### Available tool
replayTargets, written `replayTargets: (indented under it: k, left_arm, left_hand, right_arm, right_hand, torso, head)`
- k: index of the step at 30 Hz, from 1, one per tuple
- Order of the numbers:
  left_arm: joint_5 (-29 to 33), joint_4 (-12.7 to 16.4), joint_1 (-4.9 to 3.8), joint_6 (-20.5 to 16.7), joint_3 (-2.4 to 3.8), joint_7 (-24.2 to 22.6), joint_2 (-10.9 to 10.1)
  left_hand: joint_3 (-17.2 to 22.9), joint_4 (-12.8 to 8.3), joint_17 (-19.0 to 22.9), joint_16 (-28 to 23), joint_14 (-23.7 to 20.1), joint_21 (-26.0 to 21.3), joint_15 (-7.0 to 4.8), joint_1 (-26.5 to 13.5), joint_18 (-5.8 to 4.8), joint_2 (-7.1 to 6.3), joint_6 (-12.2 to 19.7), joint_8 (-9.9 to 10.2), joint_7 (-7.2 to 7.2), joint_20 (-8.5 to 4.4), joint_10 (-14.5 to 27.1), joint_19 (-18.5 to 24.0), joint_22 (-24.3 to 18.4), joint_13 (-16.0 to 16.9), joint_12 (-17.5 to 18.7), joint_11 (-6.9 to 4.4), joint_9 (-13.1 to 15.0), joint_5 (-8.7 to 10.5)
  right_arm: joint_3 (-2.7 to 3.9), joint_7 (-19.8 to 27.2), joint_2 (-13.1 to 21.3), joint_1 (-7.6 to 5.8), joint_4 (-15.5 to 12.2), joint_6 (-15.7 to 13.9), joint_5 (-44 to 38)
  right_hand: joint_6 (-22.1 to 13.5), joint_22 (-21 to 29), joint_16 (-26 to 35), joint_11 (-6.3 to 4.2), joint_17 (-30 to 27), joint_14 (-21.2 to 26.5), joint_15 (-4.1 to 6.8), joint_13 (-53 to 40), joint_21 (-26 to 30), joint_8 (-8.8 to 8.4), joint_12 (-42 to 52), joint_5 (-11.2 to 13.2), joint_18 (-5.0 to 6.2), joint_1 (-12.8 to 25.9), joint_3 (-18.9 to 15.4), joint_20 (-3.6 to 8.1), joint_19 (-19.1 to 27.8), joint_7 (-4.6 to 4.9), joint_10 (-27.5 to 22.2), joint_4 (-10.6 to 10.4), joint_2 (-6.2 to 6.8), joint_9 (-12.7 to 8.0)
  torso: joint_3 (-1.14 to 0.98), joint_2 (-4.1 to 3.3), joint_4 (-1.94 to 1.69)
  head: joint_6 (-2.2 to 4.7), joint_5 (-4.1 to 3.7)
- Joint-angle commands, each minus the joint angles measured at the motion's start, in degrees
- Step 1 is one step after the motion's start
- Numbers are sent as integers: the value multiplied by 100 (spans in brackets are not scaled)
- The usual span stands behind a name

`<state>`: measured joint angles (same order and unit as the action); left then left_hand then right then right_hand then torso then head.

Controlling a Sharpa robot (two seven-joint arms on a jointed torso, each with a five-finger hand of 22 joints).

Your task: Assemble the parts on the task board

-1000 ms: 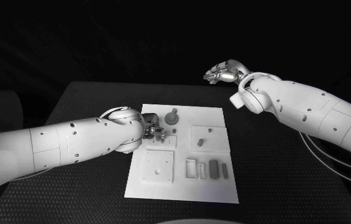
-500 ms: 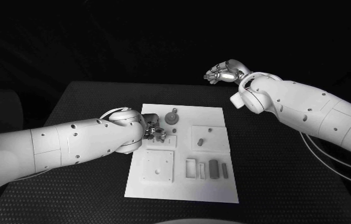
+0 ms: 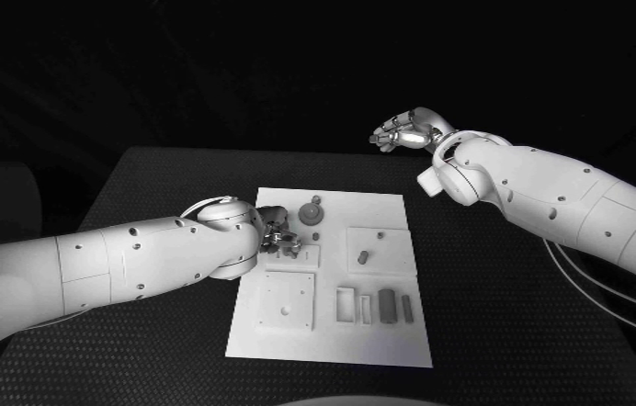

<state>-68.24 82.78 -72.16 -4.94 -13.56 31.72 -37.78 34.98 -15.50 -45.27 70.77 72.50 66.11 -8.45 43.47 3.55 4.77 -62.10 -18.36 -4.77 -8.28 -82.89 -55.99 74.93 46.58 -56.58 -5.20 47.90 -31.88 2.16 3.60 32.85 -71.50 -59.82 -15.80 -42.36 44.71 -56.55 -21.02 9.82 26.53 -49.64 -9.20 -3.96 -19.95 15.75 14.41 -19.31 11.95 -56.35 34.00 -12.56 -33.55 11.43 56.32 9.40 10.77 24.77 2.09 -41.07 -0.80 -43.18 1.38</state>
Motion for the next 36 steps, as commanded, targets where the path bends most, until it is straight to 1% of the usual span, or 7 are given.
replayTargets:
  k: [1, 3, 17, 22, 25, 29, 36]
  left_arm:
    - [-59, 32, 33, -24, -15, -17, -6]
    - [-59, 48, 41, -30, -15, -17, -13]
    - [-225, 106, 83, -163, -15, -16, -36]
    - [-330, 128, 123, -171, -16, -14, -36]
    - [-344, 132, 161, -180, -16, -10, -45]
    - [-372, 143, 203, -180, -16, -11, -39]
    - [-454, 166, 228, -198, -16, -6, -47]
  left_hand:
    - [201, -61, 6, 34, 191, 20, -286, 17, 107, 39, -869, -38, 582, -704, 195, 38, 92, -7, -31, -223, 10, -22]
    - [202, -59, 8, 34, 190, 20, -286, 17, 107, 39, -868, -38, 581, -704, 196, 38, 92, -9, -32, -223, 10, -20]
    - [224, -17, 57, 49, 180, 29, -292, 44, 111, 28, -821, -9, 565, -704, 204, 41, 86, -49, -48, -208, -3, 122]
    - [229, -3, 66, 54, 179, 30, -293, 57, 112, 24, -810, 1, 561, -705, 205, 41, 84, -58, -51, -204, -7, 147]
    - [230, 1, 70, 55, 178, 31, -294, 60, 113, 19, -808, 2, 560, -705, 206, 41, 84, -60, -53, -203, -9, 153]
    - [232, 4, 72, 56, 178, 31, -294, 64, 113, 17, -808, 3, 560, -705, 206, 41, 84, -63, -54, -202, -9, 157]
    - [234, 8, 76, 58, 178, 32, -295, 69, 114, 15, -808, 4, 559, -705, 206, 41, 83, -66, -55, -202, -10, 161]
  right_arm:
    - [3, 30, 2, 6, -10, 76, -15]
    - [3, 28, 4, 7, -10, 78, -15]
    - [3, 28, 13, 13, -22, 81, -11]
    - [3, 27, 21, 16, -27, 86, -11]
    - [3, 27, 20, 19, -25, 88, -11]
    - [3, 26, 20, 25, -28, 89, -11]
    - [3, 24, 27, 28, -40, 95, -11]
  right_hand:
    - [-39, -10, 40, 9, -8, 18, -35, 5, 19, 29, -34, -28, -60, -6, -30, 4, 41, 102, 30, 4, -29, -6]
    - [-39, -11, 40, 9, -8, 18, -35, 5, 20, 29, -35, -28, -60, -6, -30, 4, 41, 102, 30, 3, -30, -6]
    - [-40, -15, 43, 10, -9, 18, -36, 6, 23, 30, -42, -30, -60, 0, -36, 2, 42, 102, 32, -1, -31, -9]
    - [-40, -16, 44, 10, -10, 18, -36, 6, 25, 31, -45, -32, -60, 2, -37, 2, 43, 102, 34, -3, -32, -10]
    - [-40, -17, 45, 10, -10, 18, -36, 6, 26, 31, -46, -33, -60, 2, -38, 2, 43, 102, 34, -3, -33, -11]
    - [-40, -18, 46, 10, -10, 18, -36, 6, 27, 31, -48, -35, -59, 3, -39, 2, 44, 102, 35, -3, -32, -12]
    - [-40, -21, 48, 10, -11, 19, -36, 6, 29, 32, -52, -37, -59, 4, -41, 2, 45, 102, 37, -4, -33, -13]
  torso:
    - [-3, 0, -1]
    - [0, 0, 0]
    - [1, -2, -2]
    - [0, -3, 4]
    - [-1, -1, -5]
    - [-3, -1, -2]
    - [-3, -3, 1]
  head:
    - [-1, -1]
    - [1, -1]
    - [3, -3]
    - [9, -5]
    - [-3, -11]
    - [-5, -11]
    - [-8, -17]
